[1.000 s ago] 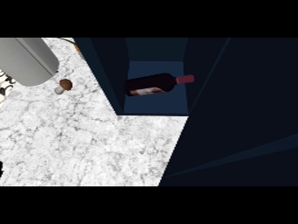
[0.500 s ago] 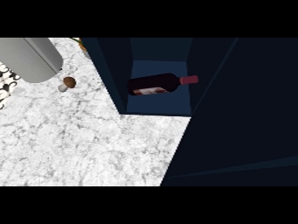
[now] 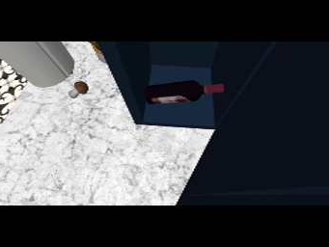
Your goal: Pick up the wine, place it into the cabinet and close the cabinet
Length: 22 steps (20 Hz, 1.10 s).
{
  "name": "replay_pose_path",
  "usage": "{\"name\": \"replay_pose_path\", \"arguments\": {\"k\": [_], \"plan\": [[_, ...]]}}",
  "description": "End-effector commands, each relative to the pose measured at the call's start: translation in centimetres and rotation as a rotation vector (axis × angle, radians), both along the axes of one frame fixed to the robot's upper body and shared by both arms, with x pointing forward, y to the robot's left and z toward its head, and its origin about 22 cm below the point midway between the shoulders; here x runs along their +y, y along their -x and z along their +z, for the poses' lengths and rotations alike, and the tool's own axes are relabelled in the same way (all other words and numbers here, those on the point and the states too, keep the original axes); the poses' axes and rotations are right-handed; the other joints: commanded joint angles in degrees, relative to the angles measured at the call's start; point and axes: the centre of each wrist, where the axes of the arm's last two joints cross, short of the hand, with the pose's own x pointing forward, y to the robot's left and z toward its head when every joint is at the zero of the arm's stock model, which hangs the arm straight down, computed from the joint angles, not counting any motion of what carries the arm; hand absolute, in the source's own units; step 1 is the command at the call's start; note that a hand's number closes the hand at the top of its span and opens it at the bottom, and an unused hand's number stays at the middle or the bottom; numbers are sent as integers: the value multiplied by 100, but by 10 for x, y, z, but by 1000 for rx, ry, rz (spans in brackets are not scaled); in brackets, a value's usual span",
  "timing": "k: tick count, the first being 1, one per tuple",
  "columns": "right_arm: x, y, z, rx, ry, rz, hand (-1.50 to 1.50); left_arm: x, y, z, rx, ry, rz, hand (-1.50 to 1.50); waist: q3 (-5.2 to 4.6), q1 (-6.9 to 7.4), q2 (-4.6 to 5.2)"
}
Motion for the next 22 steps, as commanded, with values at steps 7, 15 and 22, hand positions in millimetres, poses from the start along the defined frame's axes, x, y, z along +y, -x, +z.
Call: {"name": "replay_pose_path", "arguments": {"k": [7, 15, 22], "plan": [[41, -11, -11, 150, -134, -31, 150, 0, -4, 2, -17, 16, -35, 150, -20, 159, 106], [32, -27, -5, 87, -128, -100, 150, -2, -2, 0, 8, 22, -67, 150, -32, 295, 158], [28, -53, 0, 61, -110, -162, 150, -7, -9, 7, -19, 21, -103, 150, -27, 482, 228]]}}
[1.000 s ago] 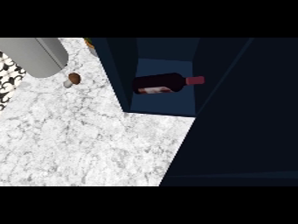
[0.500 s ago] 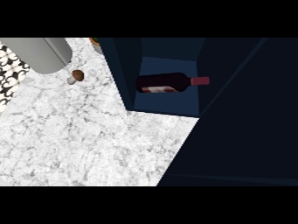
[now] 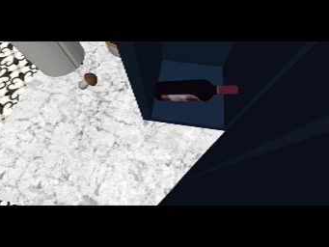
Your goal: Pick up the wine, place it into the cabinet and close the cabinet
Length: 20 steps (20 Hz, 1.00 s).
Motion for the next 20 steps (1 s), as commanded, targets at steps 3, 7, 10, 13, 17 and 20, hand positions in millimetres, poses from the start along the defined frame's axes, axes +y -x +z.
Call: {"name": "replay_pose_path", "arguments": {"k": [3, 7, 10, 13, 17, 20], "plan": [[35, -39, 9, 20, -31, -159, 150, -2, -6, 6, -14, -9, -36, 150, -1, 212, 47], [52, -68, 20, 3, -13, -249, 150, -5, -7, 4, -9, 8, -67, 150, 2, 397, 119], [68, -90, 39, -69, 3, -311, 150, -7, -11, 5, -17, 16, -72, 150, 18, 437, 114], [81, -110, 51, -66, 18, -363, 150, -10, -14, 7, -30, 8, -80, 150, 22, 541, 151], [98, -139, 69, -87, 45, -439, 150, -9, -22, 12, -42, 10, -79, 150, 38, 515, 188], [108, -157, 80, -94, 63, -479, 150, -12, -24, 11, -40, 2, -90, 150, 35, 581, 251]]}}
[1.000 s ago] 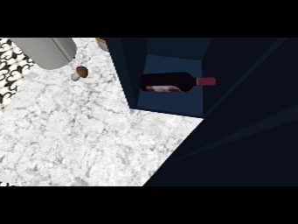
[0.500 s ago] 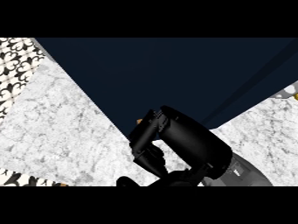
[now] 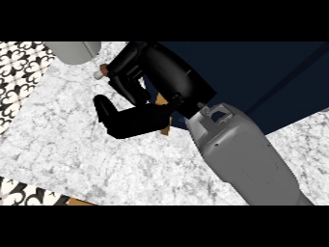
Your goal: Pick up the wine, place it into the cabinet and close the cabinet
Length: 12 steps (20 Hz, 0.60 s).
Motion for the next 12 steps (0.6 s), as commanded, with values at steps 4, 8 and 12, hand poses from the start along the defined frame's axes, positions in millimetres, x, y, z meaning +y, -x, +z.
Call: {"name": "replay_pose_path", "arguments": {"k": [4, 8, 12], "plan": [[16, -46, 24, 39, -7, -79, 150, -1, -8, 3, -13, -5, 4, 150, 24, 38, 90], [13, -60, 24, 132, -70, -90, 150, -3, -7, 0, -13, 3, -7, 150, 33, 43, 91], [0, -72, 16, 191, -119, -140, 150, 1, -8, 0, -8, -2, 13, 150, 42, -89, 79]]}}
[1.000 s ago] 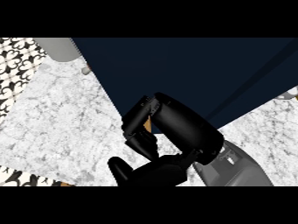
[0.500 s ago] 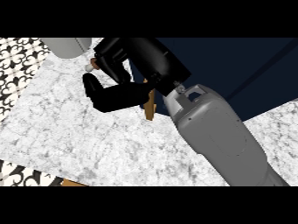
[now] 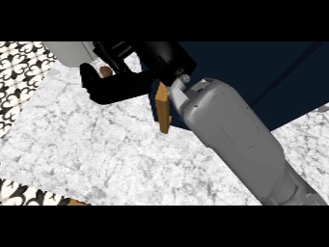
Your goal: Pick up the wine, place it into the cabinet and close the cabinet
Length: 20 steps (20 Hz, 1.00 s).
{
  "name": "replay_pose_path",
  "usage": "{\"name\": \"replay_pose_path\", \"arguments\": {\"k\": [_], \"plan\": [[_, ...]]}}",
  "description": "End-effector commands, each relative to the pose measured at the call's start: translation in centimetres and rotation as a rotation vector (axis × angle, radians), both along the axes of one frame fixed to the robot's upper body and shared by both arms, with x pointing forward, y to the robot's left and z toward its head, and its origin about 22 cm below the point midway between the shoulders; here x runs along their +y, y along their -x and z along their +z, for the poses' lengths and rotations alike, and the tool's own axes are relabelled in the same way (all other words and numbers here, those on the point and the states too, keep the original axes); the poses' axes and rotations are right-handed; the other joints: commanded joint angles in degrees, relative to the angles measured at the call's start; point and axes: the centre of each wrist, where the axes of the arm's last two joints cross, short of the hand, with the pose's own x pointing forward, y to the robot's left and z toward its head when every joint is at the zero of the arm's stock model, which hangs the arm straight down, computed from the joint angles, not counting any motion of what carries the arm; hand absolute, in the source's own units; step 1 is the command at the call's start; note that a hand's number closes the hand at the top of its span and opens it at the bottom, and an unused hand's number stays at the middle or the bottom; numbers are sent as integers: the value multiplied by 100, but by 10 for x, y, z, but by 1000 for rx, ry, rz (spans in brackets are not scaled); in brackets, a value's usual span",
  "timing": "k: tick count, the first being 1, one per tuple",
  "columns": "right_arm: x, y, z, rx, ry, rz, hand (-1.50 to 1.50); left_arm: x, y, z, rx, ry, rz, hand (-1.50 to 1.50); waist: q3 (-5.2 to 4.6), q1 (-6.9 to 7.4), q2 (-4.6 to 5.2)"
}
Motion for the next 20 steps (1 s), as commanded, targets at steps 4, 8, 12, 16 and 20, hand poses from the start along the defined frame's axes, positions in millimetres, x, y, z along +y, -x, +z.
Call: {"name": "replay_pose_path", "arguments": {"k": [4, 8, 12, 16, 20], "plan": [[-37, -48, -12, 133, -56, -202, 150, 4, -1, -1, 13, -9, 13, 150, 11, -181, 221], [-49, -54, -24, 146, -31, -235, 150, 2, -2, -2, 8, 12, 20, 150, 11, -314, 230], [-65, -59, -32, 144, -26, -220, 150, 5, 0, -5, 7, 6, 42, 150, 19, -392, 271], [-69, -61, -42, 139, -42, -196, 150, 6, 4, -10, 23, 8, 48, 150, 16, -437, 268], [-70, -63, -47, 128, -43, -161, 150, 5, 2, -10, 8, 4, 43, 150, 8, -526, 275]]}}
